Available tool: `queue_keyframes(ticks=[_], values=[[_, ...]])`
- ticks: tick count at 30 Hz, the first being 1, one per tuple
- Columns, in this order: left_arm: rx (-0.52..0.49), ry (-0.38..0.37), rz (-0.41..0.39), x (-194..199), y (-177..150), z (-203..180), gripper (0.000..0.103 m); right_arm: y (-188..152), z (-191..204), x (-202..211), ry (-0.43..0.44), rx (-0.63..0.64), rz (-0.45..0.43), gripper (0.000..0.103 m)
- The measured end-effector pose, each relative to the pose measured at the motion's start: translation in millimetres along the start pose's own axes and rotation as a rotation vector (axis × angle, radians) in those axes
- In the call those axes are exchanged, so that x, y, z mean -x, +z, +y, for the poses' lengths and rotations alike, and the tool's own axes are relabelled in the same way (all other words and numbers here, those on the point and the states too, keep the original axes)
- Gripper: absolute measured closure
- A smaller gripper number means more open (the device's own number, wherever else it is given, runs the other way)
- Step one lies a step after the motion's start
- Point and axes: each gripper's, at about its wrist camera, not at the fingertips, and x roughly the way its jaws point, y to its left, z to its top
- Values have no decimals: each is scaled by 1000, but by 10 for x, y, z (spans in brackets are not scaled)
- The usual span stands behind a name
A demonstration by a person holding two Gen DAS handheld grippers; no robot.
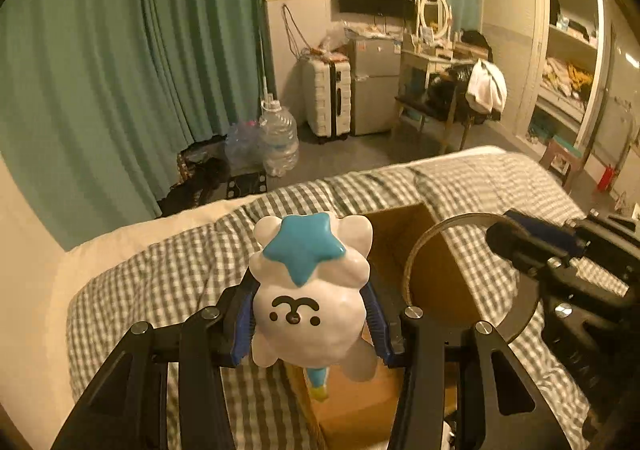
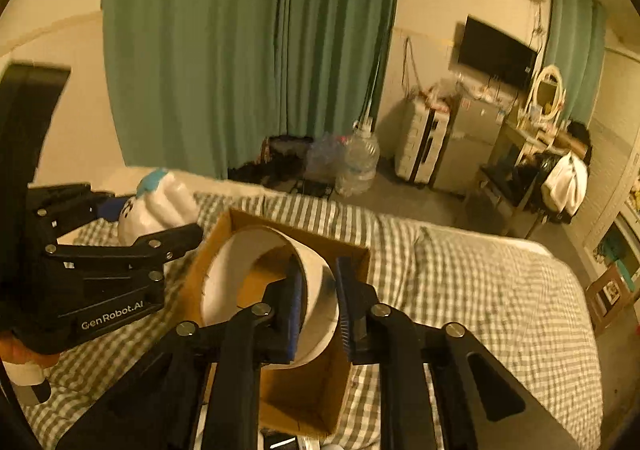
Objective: Organize objects
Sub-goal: 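Carry the tape roll and plush toy over the cardboard box with both tools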
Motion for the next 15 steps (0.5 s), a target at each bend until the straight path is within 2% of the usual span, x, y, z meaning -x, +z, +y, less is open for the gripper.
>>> queue_keyframes(ticks=[6,11,15], values=[[6,-14,77,-671,-102,64,55,-254,-80,-696,4,-30,90,93],[-87,-20,47,-862,-164,-23,55,-333,-132,-1047,-18,-40,118,93],[-87,-39,35,-899,-160,-43,55,-369,-160,-1105,-23,-50,123,93]])
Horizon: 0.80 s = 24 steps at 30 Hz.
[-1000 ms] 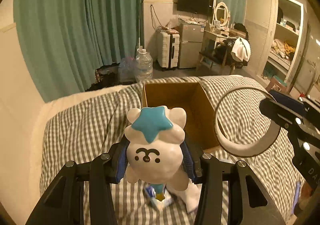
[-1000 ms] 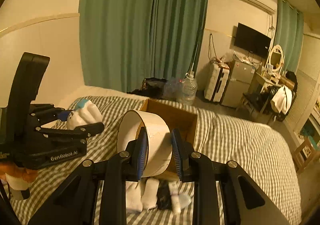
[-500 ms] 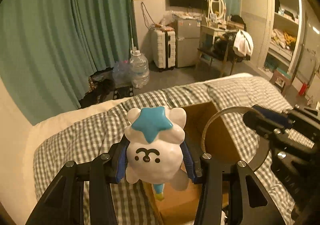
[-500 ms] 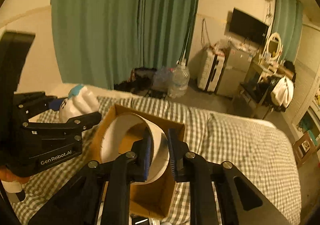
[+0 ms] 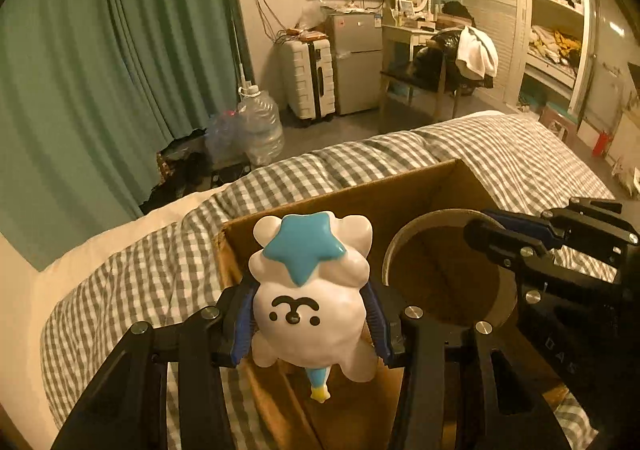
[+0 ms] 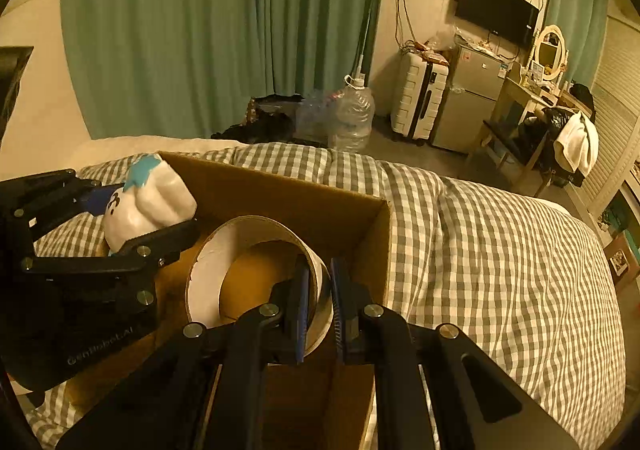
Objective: Organize objects
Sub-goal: 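Carry the tape roll and plush toy over the cardboard box with both tools, then open the right tool to drop the tape roll while the left tool releases the plush into the box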
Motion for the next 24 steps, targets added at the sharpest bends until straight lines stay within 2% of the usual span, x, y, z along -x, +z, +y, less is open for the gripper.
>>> queue_keyframes(ticks=[4,9,11,15,24], values=[[-9,-19,17,62,22,-45,51,9,-65,77,36,-35,-1,91],[-12,11,-16,356,85,-78,31,16,-27,378,9,-25,-36,65],[-2,33,-35,541,103,-63,25,24,-17,551,-6,-23,-53,61],[40,53,-78,959,114,-1,13,65,-18,908,-17,-25,-93,43],[89,143,-168,1896,17,53,6,24,78,1868,-22,-13,-176,41]])
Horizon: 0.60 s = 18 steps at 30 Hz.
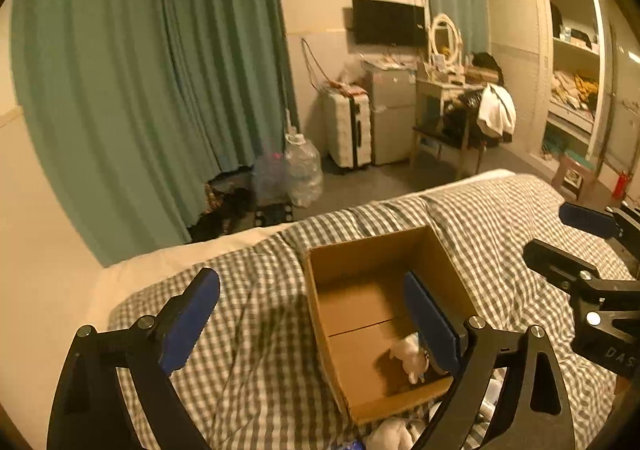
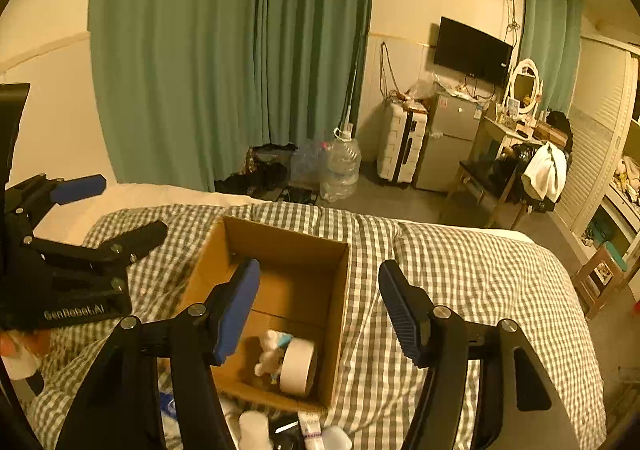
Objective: Organize objects
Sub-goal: 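Open the right tool to drop the tape roll while the left tool releases the plush into the box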
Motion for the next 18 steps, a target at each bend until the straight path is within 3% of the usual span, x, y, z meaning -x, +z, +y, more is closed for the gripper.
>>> queue_keyframes(ticks=[5,9,18], values=[[49,3,-14,405,-68,48,5,-47,-4,448,16,-2,-30,34],[84,14,-26,626,-162,69,3,-123,-14,713,22,-8,-50,23],[135,44,1,754,-577,78,2,-435,20,846,46,1,-30,16]])
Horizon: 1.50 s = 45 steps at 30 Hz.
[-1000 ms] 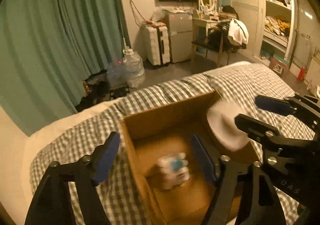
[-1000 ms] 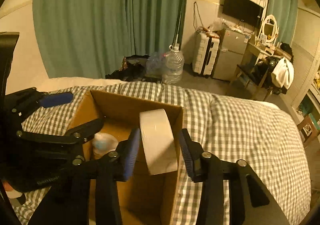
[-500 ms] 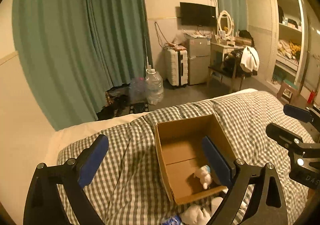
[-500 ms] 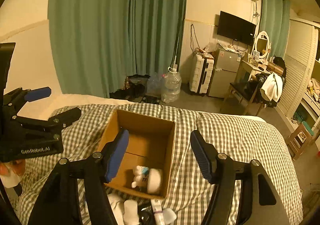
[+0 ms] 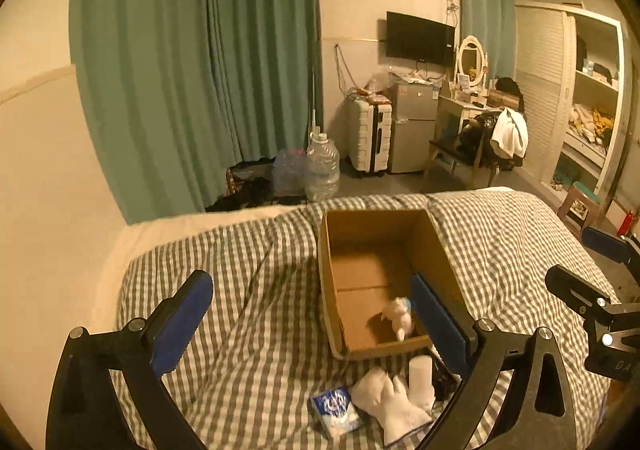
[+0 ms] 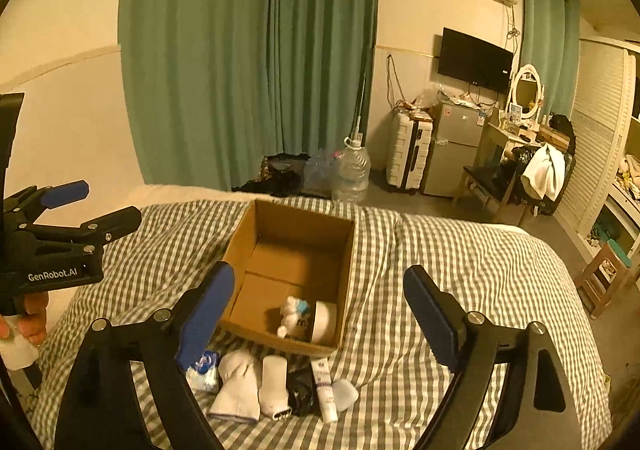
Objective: Organize objects
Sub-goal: 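Open the right tool to drop the tape roll while the left tool releases the plush into the box, then grasp the blue Vinda tissue pack with the left tool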
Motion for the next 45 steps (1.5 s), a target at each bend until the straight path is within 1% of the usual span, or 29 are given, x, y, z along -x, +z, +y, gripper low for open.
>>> queue_keyframes(ticks=[5,7,11,12,17,20,23,27,29,30,32,34,35,36,39,40,42,43,45], values=[[26,32,30,-131,-370,62,1,-302,30,-178,16,-4,50,16],[47,43,57,-256,-530,104,1,-479,52,-302,12,-9,79,16],[53,67,133,-593,-882,129,1,-811,114,-624,16,-27,143,16],[48,79,148,-666,-970,126,1,-915,138,-751,24,-38,176,16],[-21,119,220,-1057,-1430,50,1,-1244,242,-1120,21,-38,265,16],[-13,100,293,-1274,-1591,49,1,-1391,259,-1317,24,-46,320,16],[-9,65,332,-1392,-1687,19,1,-1504,250,-1446,21,-64,356,16],[-65,54,430,-1633,-1861,-112,1,-1589,267,-1537,16,-63,387,16],[-91,52,443,-1678,-1908,-171,2,-1598,291,-1553,19,-57,385,16],[-104,43,441,-1681,-1921,-203,3,-1596,293,-1561,19,-56,386,16],[-131,-8,442,-1677,-1944,-282,12,-1615,283,-1589,17,-58,394,16],[-154,-77,474,-1704,-1979,-359,33,-1626,283,-1624,16,-59,408,16],[-158,-110,496,-1736,-2004,-388,37,-1634,285,-1636,13,-58,413,16],[-159,-124,514,-1769,-2023,-393,38,-1639,287,-1641,9,-55,417,16],[-117,-159,538,-1815,-2034,-338,46,-1654,307,-1651,4,-48,419,16],[-98,-168,539,-1808,-2031,-309,49,-1651,318,-1661,4,-48,418,16],[-85,-185,540,-1768,-2023,-288,54,-1655,315,-1650,4,-50,414,16],[-78,-190,539,-1713,-2010,-258,55,-1655,321,-1645,2,-47,415,16],[-63,-175,514,-1577,-1964,-203,55,-1652,344,-1640,3,-34,417,16]])
